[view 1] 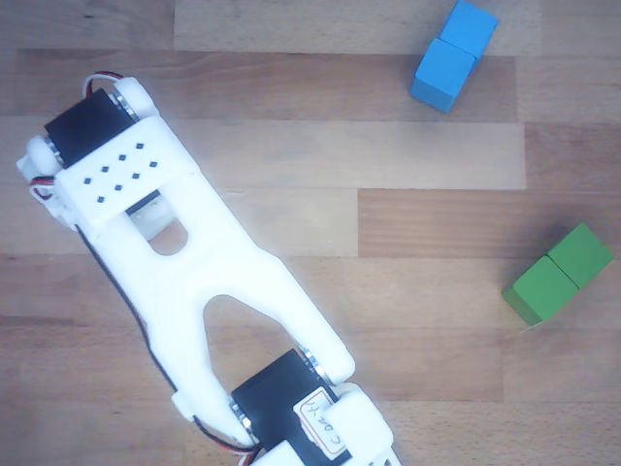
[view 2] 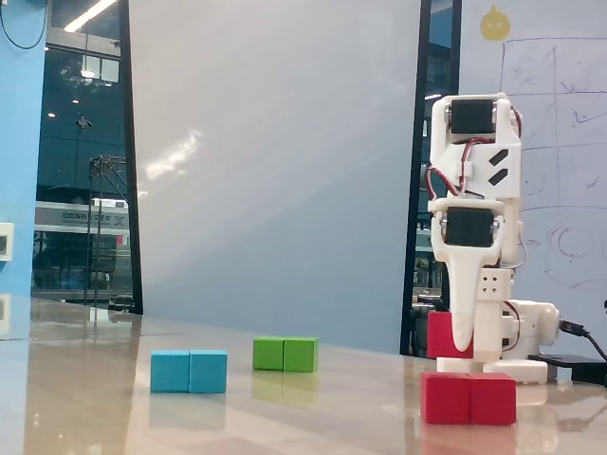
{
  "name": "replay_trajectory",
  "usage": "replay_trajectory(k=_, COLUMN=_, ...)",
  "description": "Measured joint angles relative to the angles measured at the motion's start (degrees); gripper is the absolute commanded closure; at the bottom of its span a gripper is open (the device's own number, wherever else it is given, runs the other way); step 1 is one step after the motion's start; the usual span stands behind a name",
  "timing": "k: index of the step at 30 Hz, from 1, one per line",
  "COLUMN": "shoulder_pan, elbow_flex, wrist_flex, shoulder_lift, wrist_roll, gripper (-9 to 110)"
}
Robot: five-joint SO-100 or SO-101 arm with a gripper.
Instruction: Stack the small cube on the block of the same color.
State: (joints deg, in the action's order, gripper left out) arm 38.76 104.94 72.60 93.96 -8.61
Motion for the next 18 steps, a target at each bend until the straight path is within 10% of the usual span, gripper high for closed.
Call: replay_trajectory(k=18, shoulder_pan=-0.4, elbow_flex=0.0, wrist_flex=0.0, shoulder_lift=0.0, wrist_roll=0.0, gripper=79)
